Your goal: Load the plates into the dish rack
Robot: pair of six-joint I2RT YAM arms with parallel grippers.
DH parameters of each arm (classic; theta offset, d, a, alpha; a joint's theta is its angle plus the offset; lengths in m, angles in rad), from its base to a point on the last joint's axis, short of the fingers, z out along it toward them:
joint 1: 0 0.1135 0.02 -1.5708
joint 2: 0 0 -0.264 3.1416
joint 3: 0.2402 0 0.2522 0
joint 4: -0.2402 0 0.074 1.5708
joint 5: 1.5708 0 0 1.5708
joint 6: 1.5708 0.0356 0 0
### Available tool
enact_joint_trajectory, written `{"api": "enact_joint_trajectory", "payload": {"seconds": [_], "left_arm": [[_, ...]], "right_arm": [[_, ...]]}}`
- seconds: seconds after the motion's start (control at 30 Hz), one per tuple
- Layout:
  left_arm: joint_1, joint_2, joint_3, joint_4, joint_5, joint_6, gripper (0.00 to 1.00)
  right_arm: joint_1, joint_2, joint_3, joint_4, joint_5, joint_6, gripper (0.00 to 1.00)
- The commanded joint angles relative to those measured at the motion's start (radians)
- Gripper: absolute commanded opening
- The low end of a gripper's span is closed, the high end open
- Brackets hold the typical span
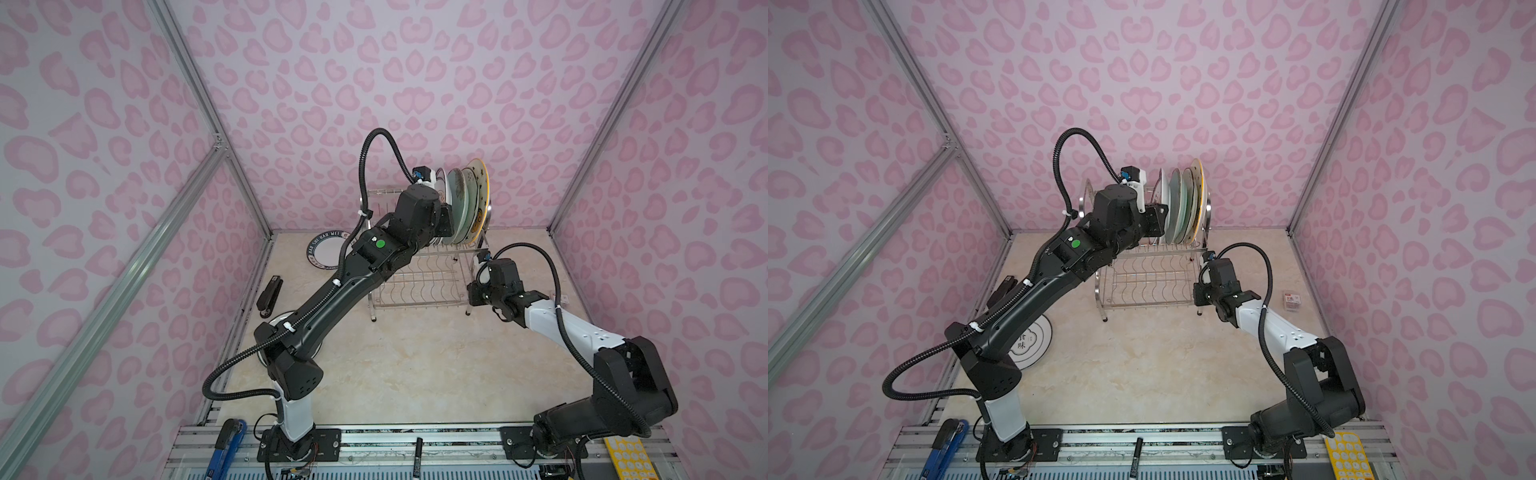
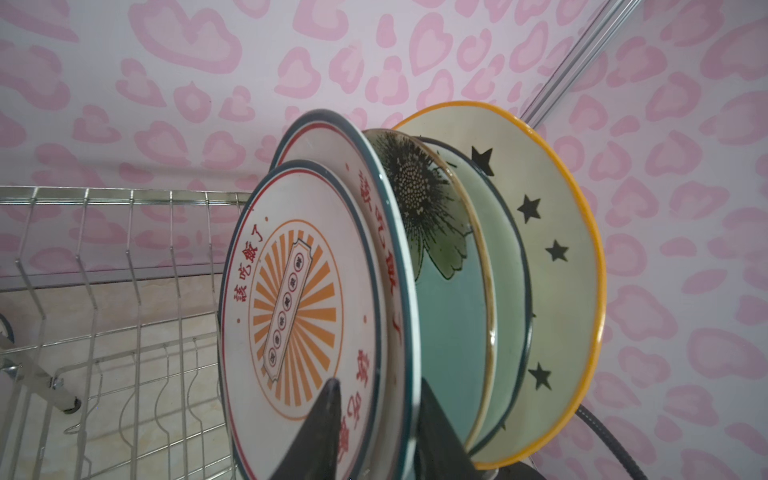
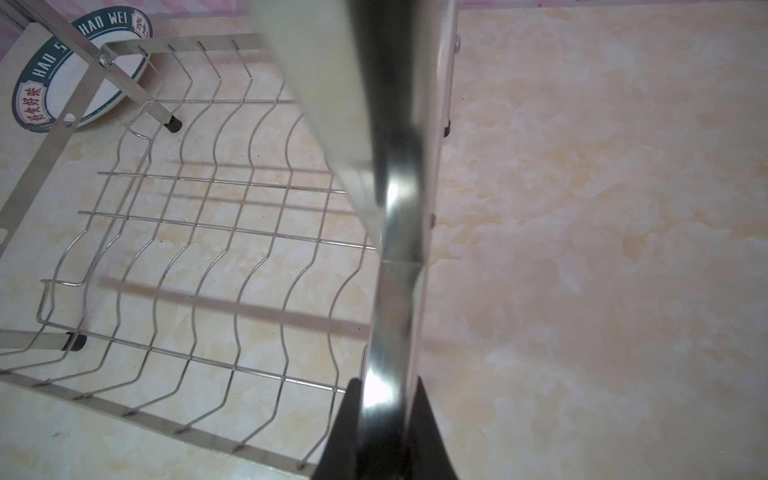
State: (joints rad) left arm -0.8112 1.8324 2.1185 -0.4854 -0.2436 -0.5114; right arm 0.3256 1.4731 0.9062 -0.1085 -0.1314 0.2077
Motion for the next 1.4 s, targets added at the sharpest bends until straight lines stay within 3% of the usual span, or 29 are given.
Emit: {"api": "enact_joint_trajectory", "payload": {"seconds": [0.0,0.33,0.7,0.97,1.07,1.37], "left_arm": [[0.001,-0.033,-0.023,0.017,-0.021,0.010,0.34],[-0.001,-0.115,-0.137,0.132,0.036,0.034,0.35],[-0.002,-0.131,-0.154,0.141,0.028,0.039,0.35],[-0.002,-0.178,-0.201,0.142,-0.034,0.060,0.35],[-0.002,-0.196,-0.220,0.140,-0.049,0.067,0.40],[0.000,-0.300,-0.323,0.141,-0.138,0.091,0.41]], "right_arm": [[0.001,-0.017,0.006,0.007,-0.036,0.007,0.00],[0.002,-0.020,0.008,0.005,-0.034,0.008,0.02],[0.002,-0.027,0.009,-0.001,-0.030,0.006,0.04],[0.002,-0.051,0.011,-0.009,-0.020,0.004,0.17],[0.002,-0.053,0.014,-0.015,-0.018,0.003,0.24],[0.002,-0.072,0.011,-0.024,0.001,0.001,0.32]]}}
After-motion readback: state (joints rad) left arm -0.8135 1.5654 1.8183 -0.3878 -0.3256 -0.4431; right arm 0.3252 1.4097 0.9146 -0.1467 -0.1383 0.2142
